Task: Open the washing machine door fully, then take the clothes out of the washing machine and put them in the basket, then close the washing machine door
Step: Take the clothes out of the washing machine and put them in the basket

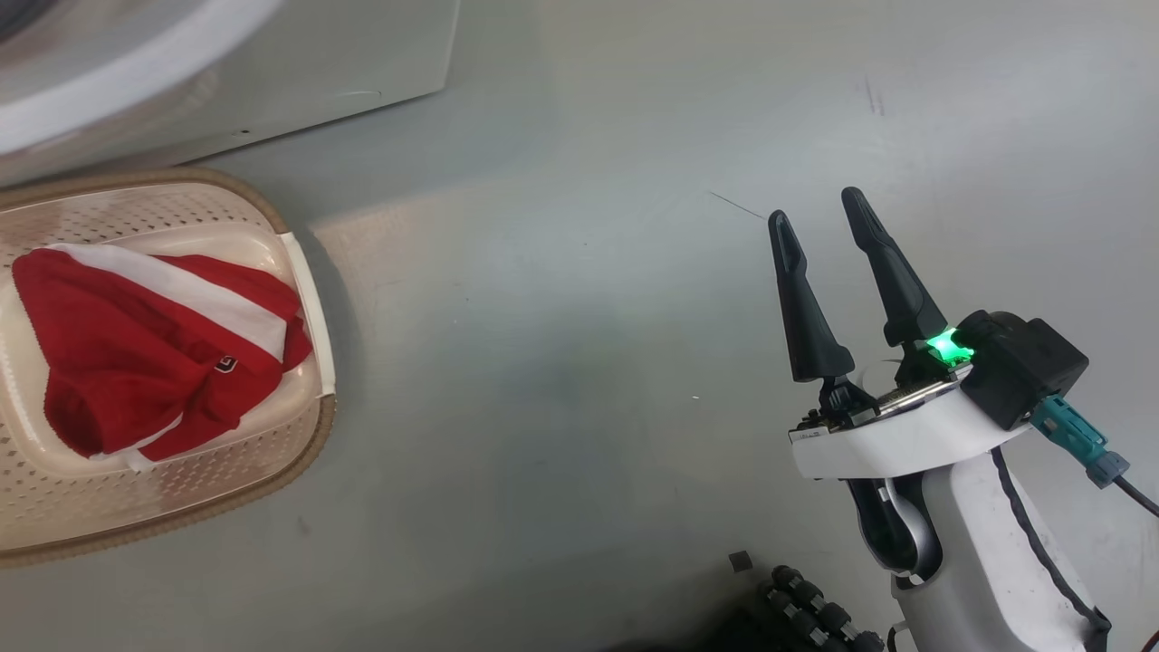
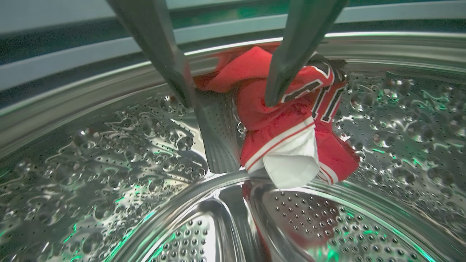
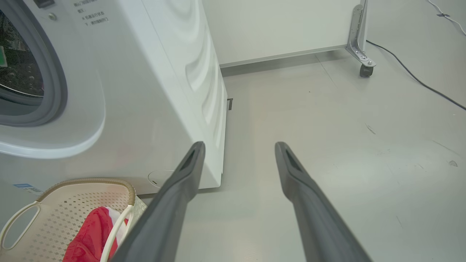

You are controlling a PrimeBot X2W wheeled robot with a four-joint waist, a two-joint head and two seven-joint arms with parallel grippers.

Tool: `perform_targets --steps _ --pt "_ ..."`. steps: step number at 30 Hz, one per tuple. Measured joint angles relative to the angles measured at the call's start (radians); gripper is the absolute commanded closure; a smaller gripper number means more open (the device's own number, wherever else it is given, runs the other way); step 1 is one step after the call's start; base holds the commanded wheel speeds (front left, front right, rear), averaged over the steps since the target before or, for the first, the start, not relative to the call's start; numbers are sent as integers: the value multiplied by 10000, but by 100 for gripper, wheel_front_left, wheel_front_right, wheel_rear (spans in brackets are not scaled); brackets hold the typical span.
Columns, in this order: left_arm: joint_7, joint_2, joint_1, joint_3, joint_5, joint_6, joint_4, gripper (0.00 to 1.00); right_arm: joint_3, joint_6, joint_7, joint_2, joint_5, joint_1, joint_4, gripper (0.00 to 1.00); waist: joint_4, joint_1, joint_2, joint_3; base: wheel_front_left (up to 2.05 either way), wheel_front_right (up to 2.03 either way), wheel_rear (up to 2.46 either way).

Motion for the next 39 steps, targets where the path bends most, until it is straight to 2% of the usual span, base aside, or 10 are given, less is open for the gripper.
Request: perform_targets --steps 10,19,20,22,23,25,26,34,39 --pt "1248 591 -584 -90 272 73 616 0 115 4 0 4 180 -237 73 0 -469 0 0 432 0 0 0" --pt "2082 683 -891 -115 451 284 1018 1 119 6 0 8 268 -408 109 0 -627 0 -1 609 0 0 0" --pt "2176 685 -941 -94 460 341 1066 6 119 6 0 8 268 -409 113 0 -635 0 0 617 0 0 0" --pt "2318 706 -1037 -73 608 368 1126 42 119 6 0 6 268 -415 117 0 -647 0 0 633 0 0 0" --pt "2414 713 -1076 -61 610 384 1154 53 117 6 0 8 268 -419 117 0 -652 0 0 641 0 0 0" --pt "2529 719 -1120 -46 623 426 1216 93 113 6 0 8 268 -430 119 0 -659 0 0 656 0 0 0" --pt "2652 719 -1134 -46 623 428 1277 100 113 6 0 8 268 -436 121 0 -662 0 0 661 0 0 0" --pt "2964 727 -1173 -201 951 441 1325 100 73 6 0 8 268 -589 128 0 -653 0 0 699 0 0 0" --pt "2610 746 -1279 -242 1062 443 1049 100 52 6 0 8 267 -596 130 0 -604 0 0 722 0 0 0"
